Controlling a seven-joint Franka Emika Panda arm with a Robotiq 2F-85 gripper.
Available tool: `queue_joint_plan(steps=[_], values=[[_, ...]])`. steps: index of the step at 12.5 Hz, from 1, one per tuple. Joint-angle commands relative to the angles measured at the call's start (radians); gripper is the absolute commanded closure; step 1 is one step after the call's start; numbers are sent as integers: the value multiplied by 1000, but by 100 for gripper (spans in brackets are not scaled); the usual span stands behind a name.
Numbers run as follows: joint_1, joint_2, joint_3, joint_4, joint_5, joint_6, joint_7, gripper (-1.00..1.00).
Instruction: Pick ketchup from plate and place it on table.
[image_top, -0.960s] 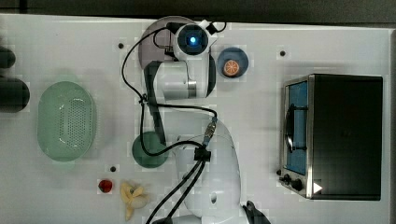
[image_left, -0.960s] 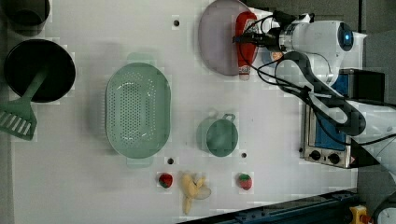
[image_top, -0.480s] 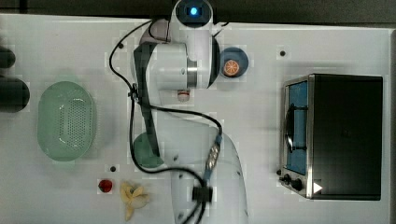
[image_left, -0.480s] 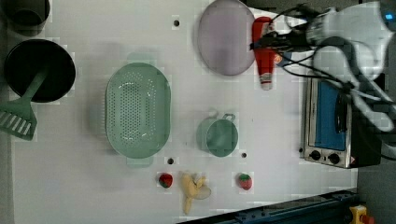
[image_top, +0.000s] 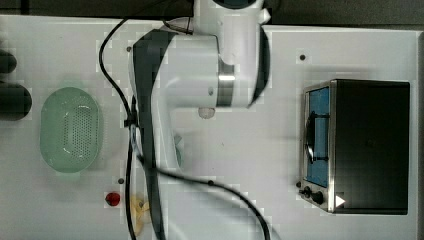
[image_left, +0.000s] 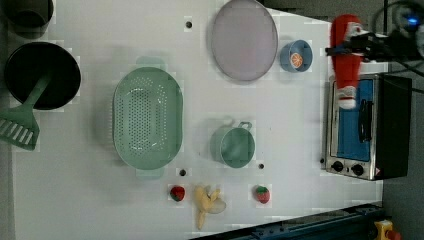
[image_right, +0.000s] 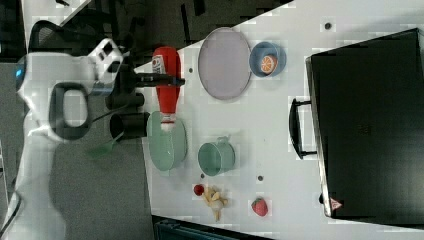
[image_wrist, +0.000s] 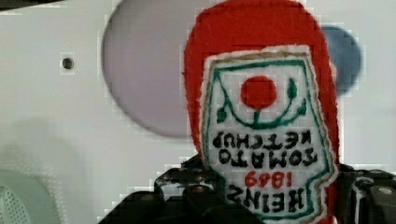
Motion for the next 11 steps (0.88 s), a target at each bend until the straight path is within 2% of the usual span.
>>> queue_joint_plan(steps=[1, 6, 11], values=[[-39, -34, -33, -121, 5, -20, 34, -24], [-40, -145, -69, -398, 5, 102, 34, -24], [-39, -114, -71, -628, 5, 382, 34, -24]])
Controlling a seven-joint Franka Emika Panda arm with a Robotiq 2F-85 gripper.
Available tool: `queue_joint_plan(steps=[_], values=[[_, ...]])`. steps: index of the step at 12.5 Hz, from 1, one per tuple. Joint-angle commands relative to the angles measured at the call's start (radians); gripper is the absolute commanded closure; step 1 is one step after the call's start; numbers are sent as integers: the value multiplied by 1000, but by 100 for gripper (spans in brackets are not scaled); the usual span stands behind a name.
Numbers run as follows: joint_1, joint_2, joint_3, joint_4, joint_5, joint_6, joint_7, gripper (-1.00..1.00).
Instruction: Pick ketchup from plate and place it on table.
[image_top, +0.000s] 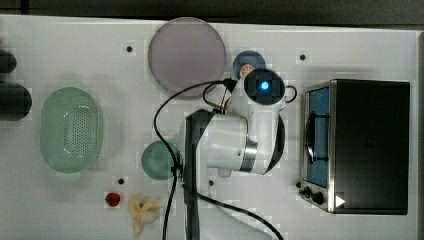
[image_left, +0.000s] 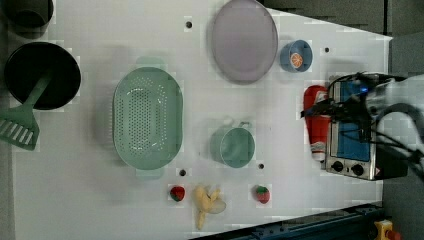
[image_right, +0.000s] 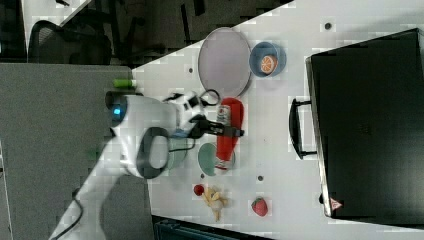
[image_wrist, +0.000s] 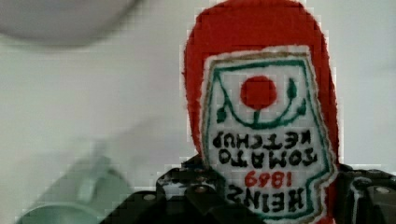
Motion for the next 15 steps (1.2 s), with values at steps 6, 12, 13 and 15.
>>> queue_joint_plan(steps=[6, 12, 13, 15], values=[[11, 114, 6, -106, -2, 217, 33, -100], [12, -96, 30, 7, -2, 46, 198, -100], [13, -145, 36, 51, -2, -11, 281, -100], [14, -228, 45, 151, -7, -136, 397, -100]])
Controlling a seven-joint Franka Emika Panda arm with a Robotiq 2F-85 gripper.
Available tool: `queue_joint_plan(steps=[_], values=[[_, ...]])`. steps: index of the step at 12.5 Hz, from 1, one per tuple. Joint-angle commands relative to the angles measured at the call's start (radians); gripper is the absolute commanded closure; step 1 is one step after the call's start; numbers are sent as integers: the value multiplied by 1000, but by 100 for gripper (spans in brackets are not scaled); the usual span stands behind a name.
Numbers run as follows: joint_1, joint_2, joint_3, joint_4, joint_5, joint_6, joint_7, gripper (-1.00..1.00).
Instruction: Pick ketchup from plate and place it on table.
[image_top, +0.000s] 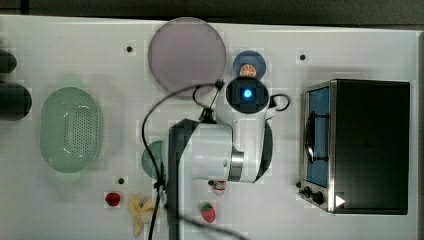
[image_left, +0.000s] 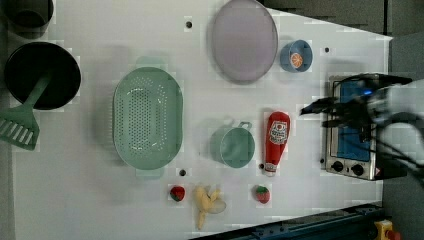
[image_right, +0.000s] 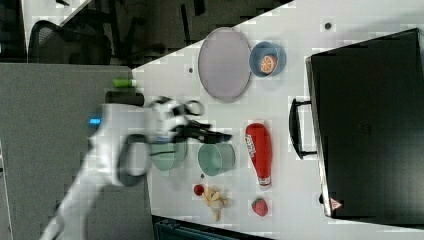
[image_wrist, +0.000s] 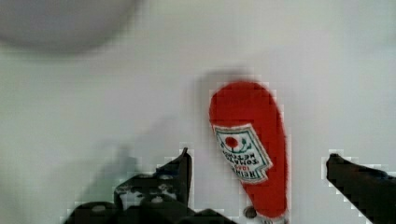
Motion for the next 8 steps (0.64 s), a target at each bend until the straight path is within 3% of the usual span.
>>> queue_joint_plan(steps=[1, 5, 8], values=[[5, -144, 0, 188, 6, -138, 259, -100], [4, -206, 1, 320, 6, -433, 480, -100], [4, -211, 4, 351, 4, -431, 480, -100]])
